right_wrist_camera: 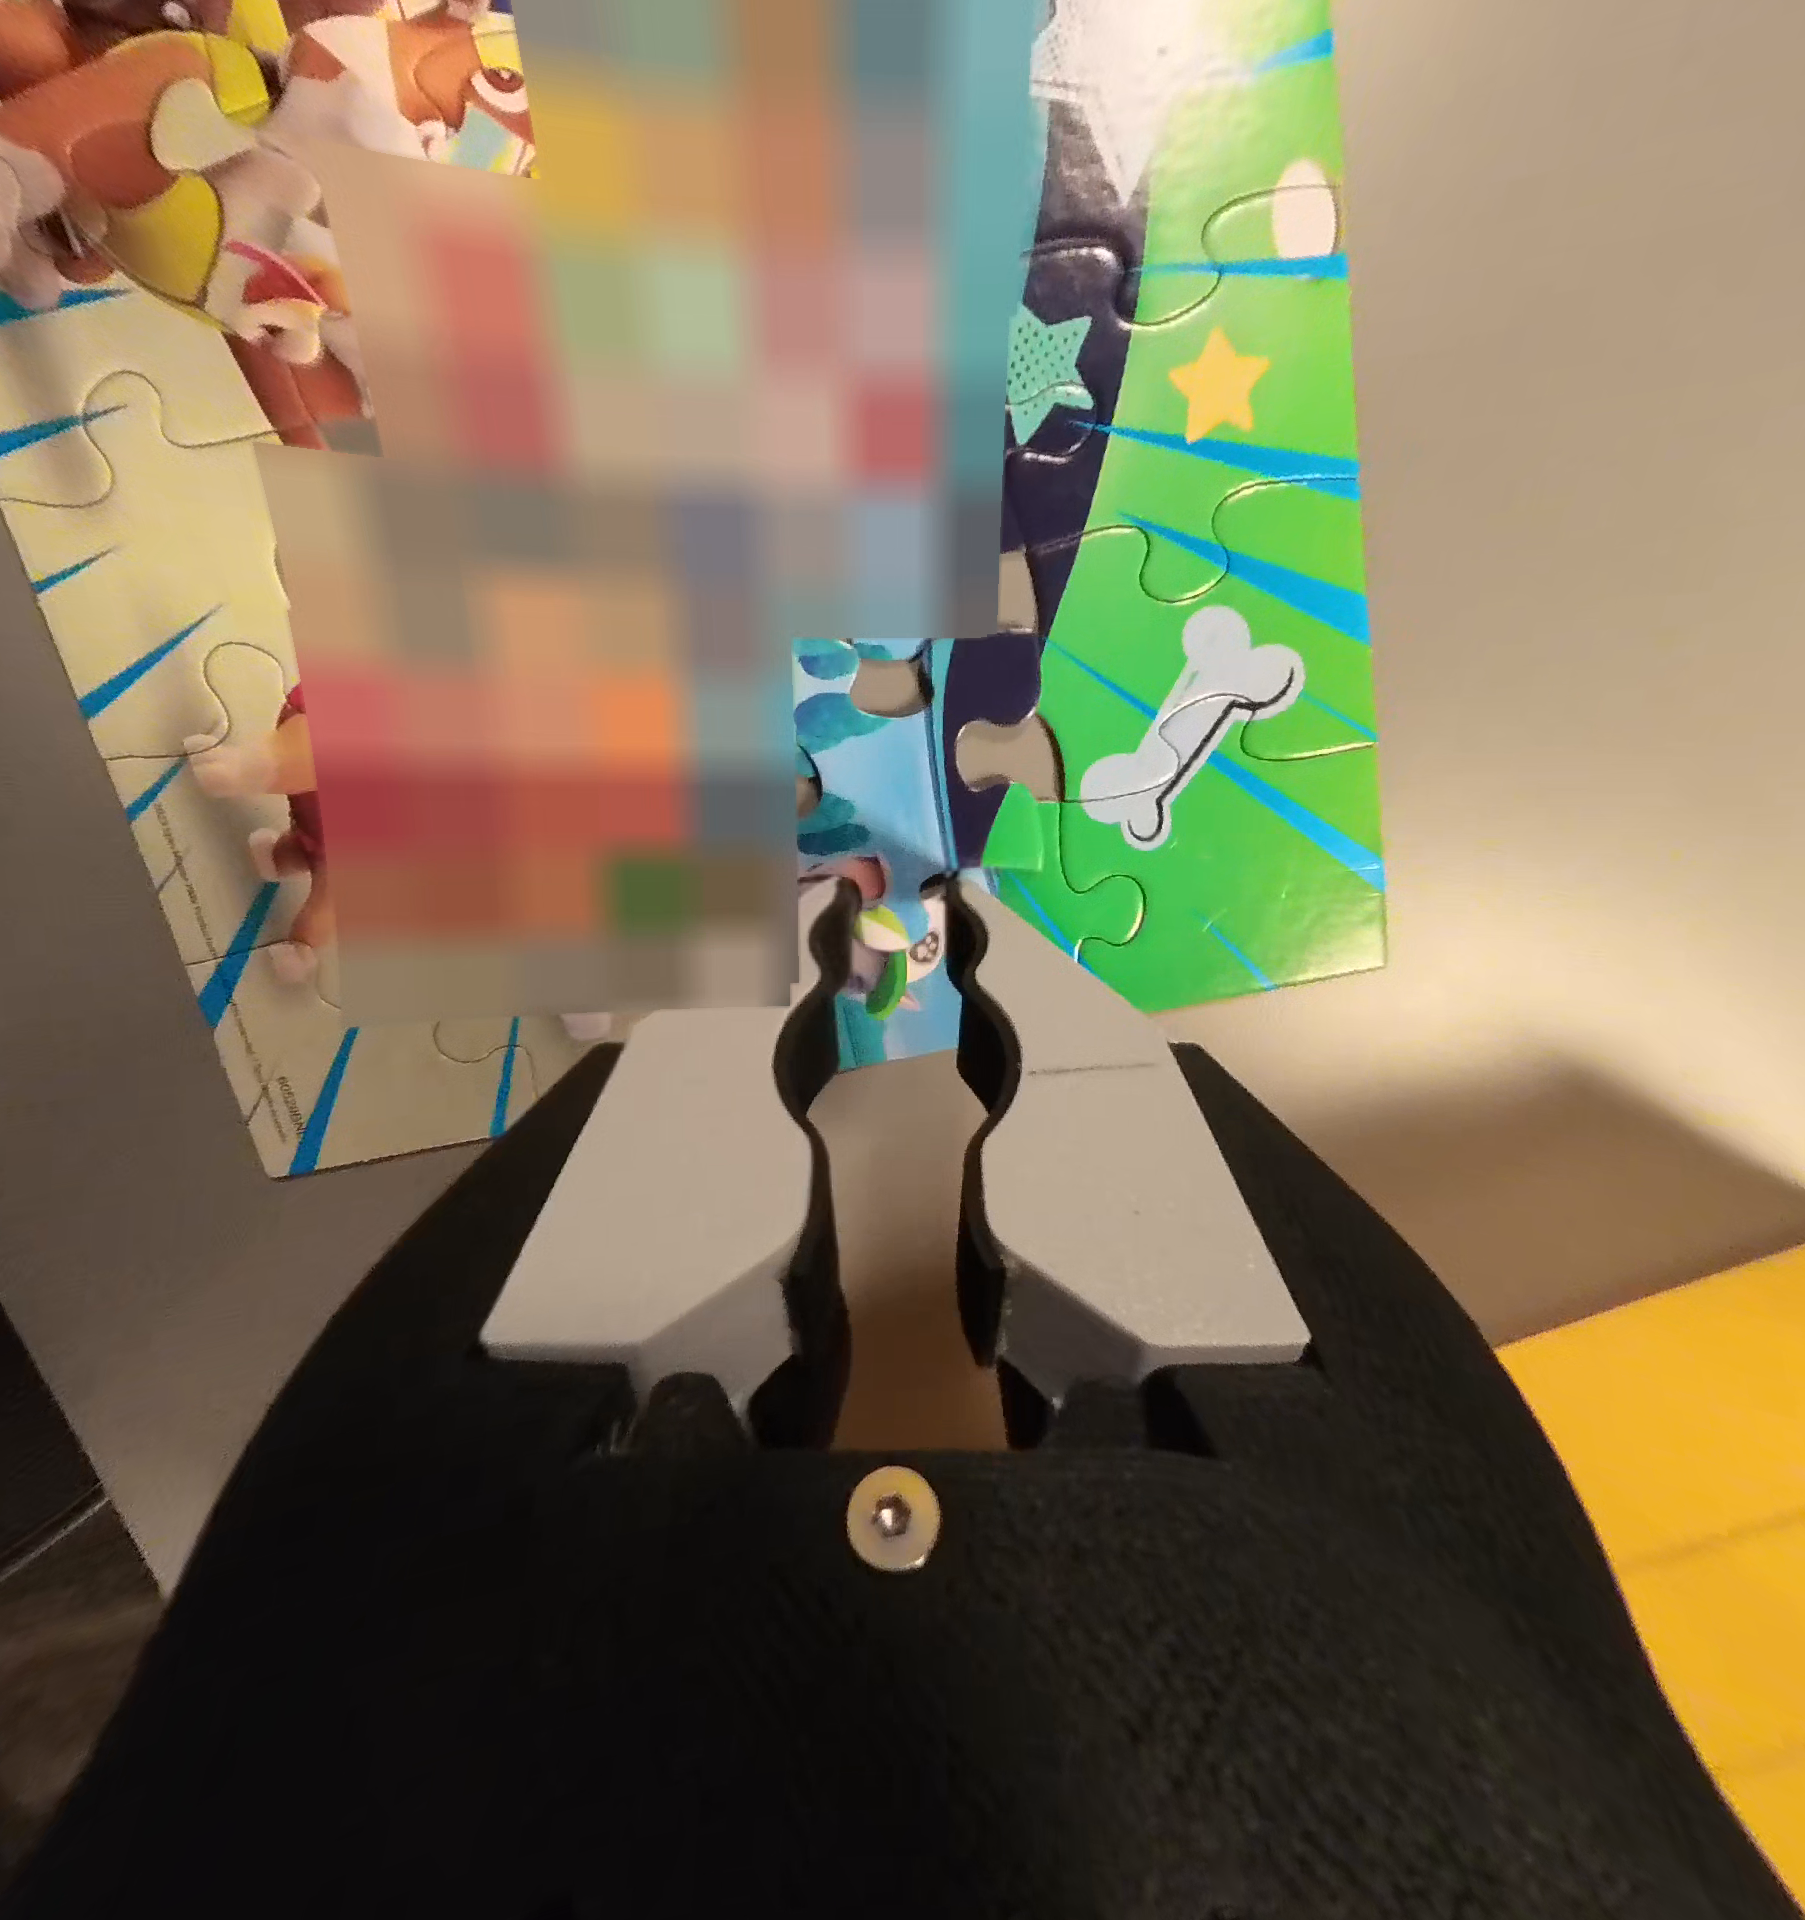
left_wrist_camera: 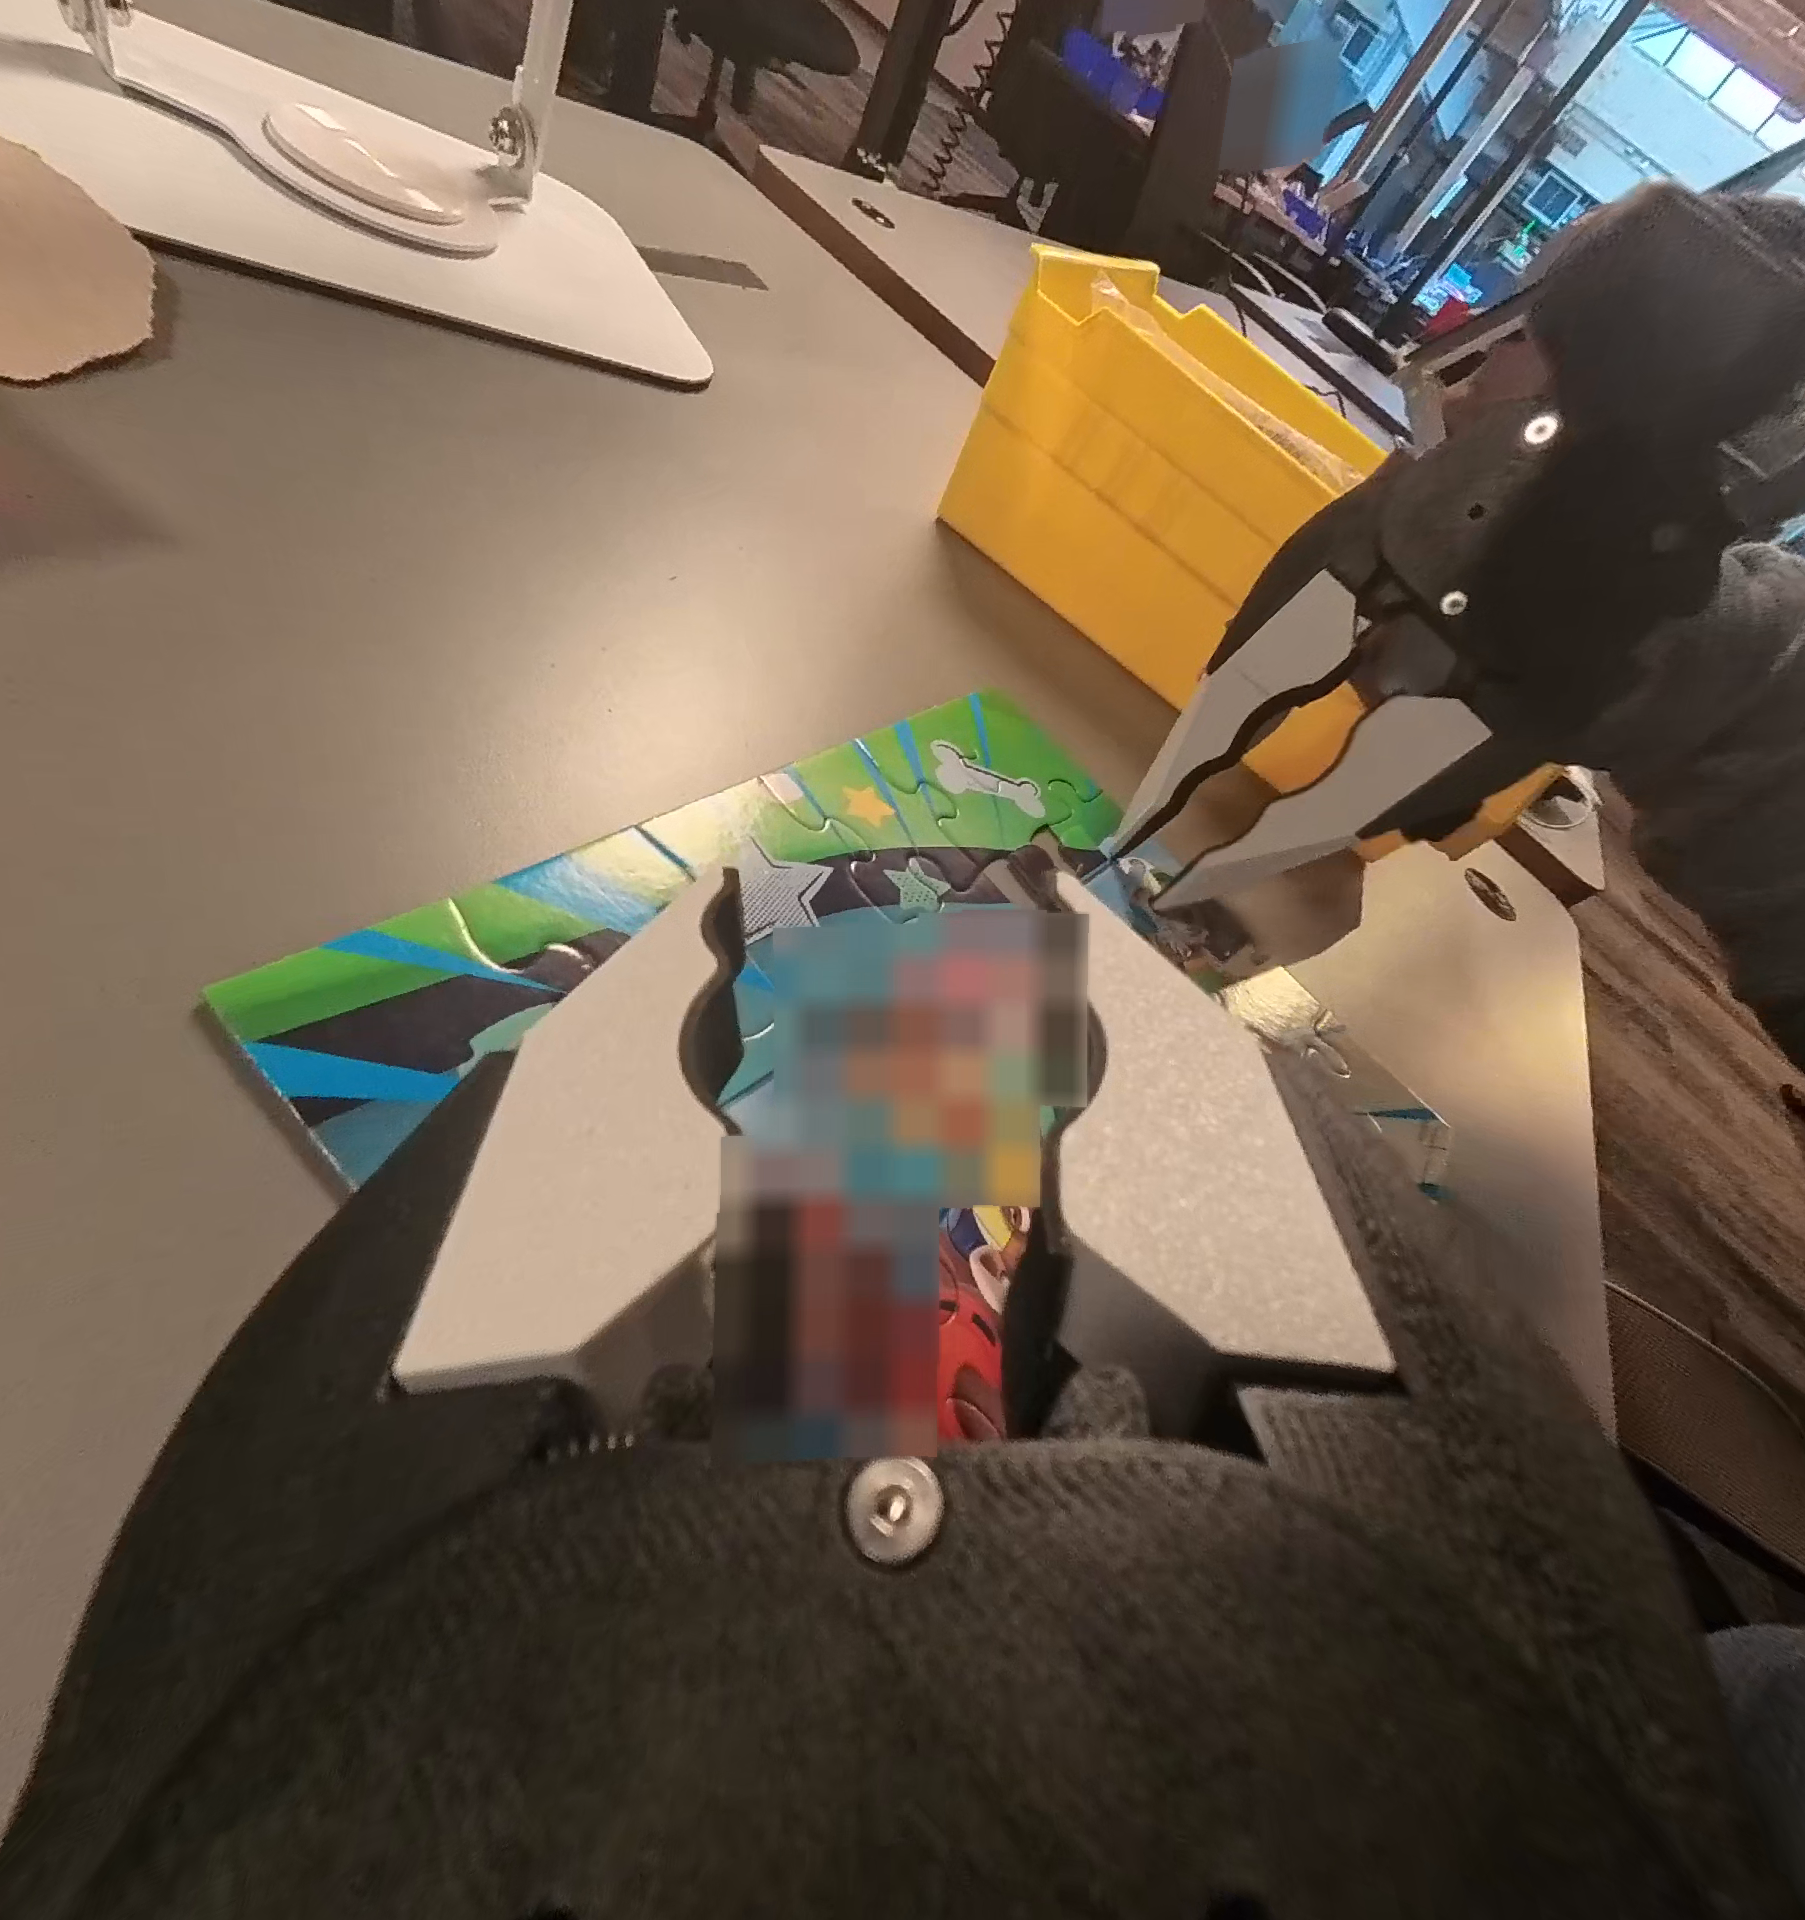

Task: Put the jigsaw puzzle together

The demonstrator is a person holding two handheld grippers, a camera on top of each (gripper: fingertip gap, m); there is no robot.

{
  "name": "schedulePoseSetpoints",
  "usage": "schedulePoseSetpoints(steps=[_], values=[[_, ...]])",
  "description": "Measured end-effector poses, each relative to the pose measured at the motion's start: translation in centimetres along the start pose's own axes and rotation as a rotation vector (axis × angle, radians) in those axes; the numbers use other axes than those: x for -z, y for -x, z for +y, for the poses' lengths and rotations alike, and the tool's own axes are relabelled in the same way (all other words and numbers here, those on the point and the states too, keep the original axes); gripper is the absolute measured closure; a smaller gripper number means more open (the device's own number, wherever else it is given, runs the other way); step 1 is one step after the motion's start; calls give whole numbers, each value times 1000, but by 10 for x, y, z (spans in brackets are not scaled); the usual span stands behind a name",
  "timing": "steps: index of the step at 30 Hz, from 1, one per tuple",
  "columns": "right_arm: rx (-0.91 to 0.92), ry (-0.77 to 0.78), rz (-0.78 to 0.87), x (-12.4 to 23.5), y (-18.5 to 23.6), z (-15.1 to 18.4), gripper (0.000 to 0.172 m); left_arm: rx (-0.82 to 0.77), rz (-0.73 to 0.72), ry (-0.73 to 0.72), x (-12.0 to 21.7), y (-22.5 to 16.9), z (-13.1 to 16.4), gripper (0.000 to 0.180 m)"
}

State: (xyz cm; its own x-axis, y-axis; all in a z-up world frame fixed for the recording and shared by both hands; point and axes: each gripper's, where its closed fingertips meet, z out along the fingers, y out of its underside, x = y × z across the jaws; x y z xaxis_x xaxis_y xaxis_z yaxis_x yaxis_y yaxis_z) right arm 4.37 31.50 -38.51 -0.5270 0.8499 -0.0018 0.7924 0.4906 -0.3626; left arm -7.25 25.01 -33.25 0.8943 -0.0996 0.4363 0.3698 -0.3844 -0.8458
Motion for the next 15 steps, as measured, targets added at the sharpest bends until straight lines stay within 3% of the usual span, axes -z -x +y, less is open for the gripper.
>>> schedulePoseSetpoints(steps=[15], values=[[149, -21, 16, -2, 0, -8, 171, 7, 2, 12, 0, 0, 2, 126]])
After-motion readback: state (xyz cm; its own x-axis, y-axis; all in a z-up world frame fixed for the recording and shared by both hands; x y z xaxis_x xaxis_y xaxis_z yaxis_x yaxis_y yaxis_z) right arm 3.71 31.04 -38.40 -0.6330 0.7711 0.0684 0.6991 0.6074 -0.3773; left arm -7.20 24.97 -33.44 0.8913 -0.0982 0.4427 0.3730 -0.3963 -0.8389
